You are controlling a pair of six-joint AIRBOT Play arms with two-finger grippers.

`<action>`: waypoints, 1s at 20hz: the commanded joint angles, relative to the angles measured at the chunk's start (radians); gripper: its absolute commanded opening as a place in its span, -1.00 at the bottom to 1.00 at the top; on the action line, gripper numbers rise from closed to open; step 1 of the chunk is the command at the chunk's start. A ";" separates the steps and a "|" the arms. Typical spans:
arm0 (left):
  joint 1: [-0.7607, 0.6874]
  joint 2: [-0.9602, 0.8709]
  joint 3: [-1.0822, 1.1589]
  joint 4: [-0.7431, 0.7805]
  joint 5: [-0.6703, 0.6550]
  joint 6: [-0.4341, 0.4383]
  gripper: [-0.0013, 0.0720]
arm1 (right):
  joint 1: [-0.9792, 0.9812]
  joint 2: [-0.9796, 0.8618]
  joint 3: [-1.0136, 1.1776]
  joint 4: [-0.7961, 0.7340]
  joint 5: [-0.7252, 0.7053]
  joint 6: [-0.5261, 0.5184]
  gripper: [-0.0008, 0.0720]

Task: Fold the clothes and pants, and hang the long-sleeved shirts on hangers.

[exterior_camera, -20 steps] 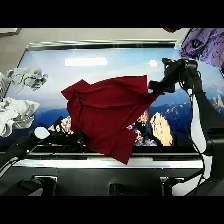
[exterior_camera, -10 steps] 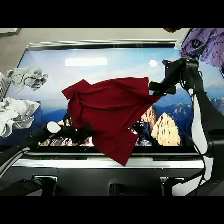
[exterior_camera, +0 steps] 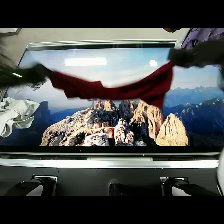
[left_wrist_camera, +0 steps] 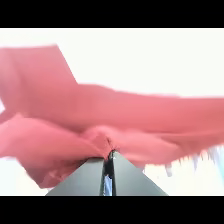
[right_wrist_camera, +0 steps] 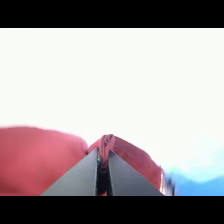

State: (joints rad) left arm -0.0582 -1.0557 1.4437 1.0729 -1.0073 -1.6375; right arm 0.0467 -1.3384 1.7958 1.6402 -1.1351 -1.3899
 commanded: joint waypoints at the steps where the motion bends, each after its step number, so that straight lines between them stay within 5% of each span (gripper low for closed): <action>1: 0.095 0.135 0.247 0.094 -0.082 0.057 -0.92 | 0.000 0.257 0.000 -0.082 0.010 0.038 -0.90; 4: 0.126 0.299 0.261 0.130 -0.134 0.038 -0.92 | 0.000 0.462 0.000 -0.082 -0.087 0.038 -0.90; 8: 0.126 0.422 0.261 0.279 -0.259 -0.166 -0.92 | 0.000 0.637 0.000 -0.084 -0.183 0.083 -0.90; 10: 0.126 0.417 0.258 0.286 -0.268 -0.174 -0.92 | 0.000 0.640 0.000 -0.082 -0.199 0.139 -0.90; 13: 0.125 0.314 0.223 0.284 -0.268 -0.157 -0.92 | 0.000 0.523 -0.001 -0.071 -0.274 0.222 -0.89; 20: 0.124 -0.276 0.148 0.281 -0.253 -0.098 -0.92 | 0.000 -0.109 -0.001 0.043 -0.370 0.175 -0.89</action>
State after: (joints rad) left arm 0.0662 -1.1004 1.6123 1.3533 -1.2667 -1.7496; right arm 0.0467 -1.2030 1.7939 1.6321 -1.4628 -1.1954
